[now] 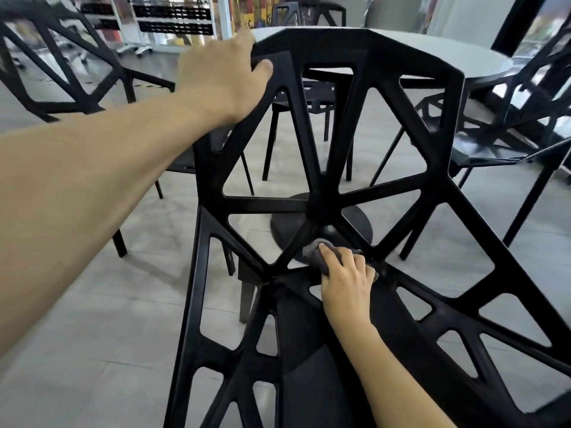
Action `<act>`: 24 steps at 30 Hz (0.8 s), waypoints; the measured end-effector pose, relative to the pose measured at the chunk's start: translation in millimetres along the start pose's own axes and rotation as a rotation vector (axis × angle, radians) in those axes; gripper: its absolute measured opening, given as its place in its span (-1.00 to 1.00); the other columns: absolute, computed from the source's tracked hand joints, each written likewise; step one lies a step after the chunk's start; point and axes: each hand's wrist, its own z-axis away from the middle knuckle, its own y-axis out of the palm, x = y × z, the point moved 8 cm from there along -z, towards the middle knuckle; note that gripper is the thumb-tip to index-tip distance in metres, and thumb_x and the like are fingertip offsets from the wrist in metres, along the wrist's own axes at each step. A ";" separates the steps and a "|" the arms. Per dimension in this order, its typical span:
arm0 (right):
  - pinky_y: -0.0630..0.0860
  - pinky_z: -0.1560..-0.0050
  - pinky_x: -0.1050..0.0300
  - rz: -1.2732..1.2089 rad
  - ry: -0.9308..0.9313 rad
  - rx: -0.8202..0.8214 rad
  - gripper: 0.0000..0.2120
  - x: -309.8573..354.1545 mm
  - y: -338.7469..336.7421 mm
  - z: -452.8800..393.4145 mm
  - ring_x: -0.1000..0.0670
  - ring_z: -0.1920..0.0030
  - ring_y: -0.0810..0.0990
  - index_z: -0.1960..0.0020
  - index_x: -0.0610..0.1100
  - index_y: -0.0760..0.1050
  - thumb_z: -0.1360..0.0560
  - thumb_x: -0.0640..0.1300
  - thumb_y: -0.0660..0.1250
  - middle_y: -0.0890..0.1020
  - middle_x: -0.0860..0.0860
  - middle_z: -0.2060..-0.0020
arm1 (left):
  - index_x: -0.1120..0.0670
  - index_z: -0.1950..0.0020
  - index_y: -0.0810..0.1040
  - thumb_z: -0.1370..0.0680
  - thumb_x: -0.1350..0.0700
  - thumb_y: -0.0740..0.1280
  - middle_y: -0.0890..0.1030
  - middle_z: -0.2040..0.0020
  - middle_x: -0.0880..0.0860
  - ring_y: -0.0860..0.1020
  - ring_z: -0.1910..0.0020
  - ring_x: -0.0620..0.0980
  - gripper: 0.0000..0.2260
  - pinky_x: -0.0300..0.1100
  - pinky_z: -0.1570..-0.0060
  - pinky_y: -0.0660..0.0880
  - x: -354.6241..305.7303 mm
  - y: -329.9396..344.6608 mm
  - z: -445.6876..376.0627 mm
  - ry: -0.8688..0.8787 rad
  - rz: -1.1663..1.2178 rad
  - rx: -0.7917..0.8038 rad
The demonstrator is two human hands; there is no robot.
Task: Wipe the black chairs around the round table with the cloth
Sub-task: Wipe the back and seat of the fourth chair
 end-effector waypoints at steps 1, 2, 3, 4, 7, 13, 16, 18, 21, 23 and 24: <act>0.45 0.03 -0.19 -0.026 0.047 0.004 -0.49 -1.3 0.6 -5.4 -0.23 -0.02 0.53 -0.26 -0.03 0.58 -0.33 -0.21 0.55 0.59 -0.08 -0.06 | 0.14 -0.32 0.39 -0.67 -0.14 0.06 0.55 0.05 0.18 0.45 0.09 0.23 -0.59 0.03 0.07 0.28 -0.5 -0.2 1.4 -0.001 0.003 -0.002; 0.45 0.04 -0.18 -0.053 0.081 -0.007 -0.51 -0.4 -2.0 -8.9 -0.23 -0.01 0.52 -0.25 -0.03 0.58 -0.34 -0.21 0.54 0.59 -0.09 -0.04 | 0.13 -0.31 0.40 -0.66 -0.14 0.06 0.55 0.05 0.18 0.45 0.10 0.22 -0.59 0.03 0.08 0.28 -0.9 0.0 2.1 0.003 0.002 -0.010; 0.46 0.06 -0.18 -0.095 0.094 -0.035 -0.53 1.1 -6.5 -9.3 -0.23 0.00 0.52 -0.25 -0.03 0.58 -0.36 -0.22 0.51 0.57 -0.09 -0.03 | 0.13 -0.30 0.40 -0.66 -0.14 0.06 0.54 0.06 0.17 0.43 0.12 0.21 -0.59 0.03 0.09 0.28 -1.3 -0.6 2.3 0.006 0.000 -0.024; 0.48 0.06 -0.18 -0.150 0.092 -0.081 -0.53 2.5 -14.6 -7.4 -0.21 0.01 0.51 -0.27 -0.03 0.57 -0.38 -0.23 0.47 0.56 -0.10 -0.04 | 0.14 -0.28 0.41 -0.66 -0.14 0.06 0.53 0.07 0.16 0.41 0.13 0.19 -0.59 0.03 0.10 0.28 -1.2 -0.3 1.6 0.004 -0.001 -0.037; 0.49 -0.05 -0.13 -0.332 0.044 -0.326 -0.50 9.9 -64.7 -4.3 -0.15 -0.04 0.47 -0.34 -0.12 0.54 -0.41 -0.32 0.40 0.51 -0.14 -0.08 | 0.13 -0.23 0.42 -0.65 -0.14 0.07 0.53 0.08 0.16 0.43 0.13 0.21 -0.61 0.02 0.13 0.28 -0.6 1.0 2.0 0.007 -0.020 -0.070; 0.51 0.08 -0.13 -0.336 -0.062 -0.406 -0.65 46.3 -78.2 -97.0 -0.14 -0.01 0.52 -0.23 -0.14 0.59 -0.45 -0.19 0.47 0.58 -0.08 -0.07 | 0.14 -0.28 0.45 -0.69 -0.12 0.03 0.59 -0.02 0.27 0.52 0.01 0.31 -0.60 0.02 0.11 0.22 -1.6 2.2 0.9 -0.031 -0.068 -0.133; 0.51 0.27 -0.03 -0.377 0.029 -0.346 -0.77 36.6 -53.2 -82.6 -0.15 0.10 0.51 -0.09 -0.20 0.55 -0.46 -0.14 0.38 0.55 -0.09 0.04 | 0.13 -0.28 0.45 -0.70 -0.11 0.02 0.57 -0.08 0.29 0.51 -0.08 0.35 -0.60 0.04 0.11 0.21 -0.1 1.1 0.9 -0.054 -0.090 -0.143; 0.50 0.37 -0.01 -0.378 0.119 -0.239 -0.78 27.2 -43.7 -64.5 -0.14 0.15 0.50 -0.04 -0.21 0.50 -0.47 -0.09 0.31 0.48 -0.07 0.10 | 0.13 -0.26 0.44 -0.70 -0.12 0.01 0.57 -0.07 0.28 0.51 -0.07 0.34 -0.61 0.04 0.12 0.21 -0.1 0.6 2.7 -0.066 -0.088 -0.110; 0.40 0.38 0.04 -0.425 0.162 -0.148 -0.82 32.2 -54.0 -75.4 -0.13 0.19 0.47 0.00 -0.21 0.44 -0.48 -0.15 0.36 0.43 -0.04 0.14 | 0.13 -0.25 0.42 -0.70 -0.10 0.02 0.56 -0.03 0.26 0.51 -0.02 0.34 -0.63 0.03 0.16 0.20 -1.2 -1.3 4.4 -0.095 -0.052 -0.063; 0.37 0.34 0.06 -0.453 0.166 -0.160 -0.83 44.3 -71.7 -97.6 -0.11 0.17 0.45 0.00 -0.22 0.45 -0.48 -0.20 0.38 0.45 -0.05 0.13 | 0.13 -0.29 0.42 -0.71 -0.09 0.03 0.52 0.02 0.23 0.48 0.04 0.31 -0.64 0.03 0.16 0.18 -1.6 -1.9 7.0 -0.121 -0.033 -0.042; 0.38 0.34 0.07 -0.467 0.163 -0.177 -0.84 50.6 -77.4 -108.1 -0.11 0.16 0.46 -0.01 -0.23 0.45 -0.48 -0.21 0.38 0.46 -0.06 0.13 | 0.13 -0.29 0.42 -0.71 -0.08 0.03 0.51 0.04 0.22 0.47 0.07 0.29 -0.64 0.03 0.16 0.19 -1.1 -2.7 6.3 -0.131 -0.024 -0.036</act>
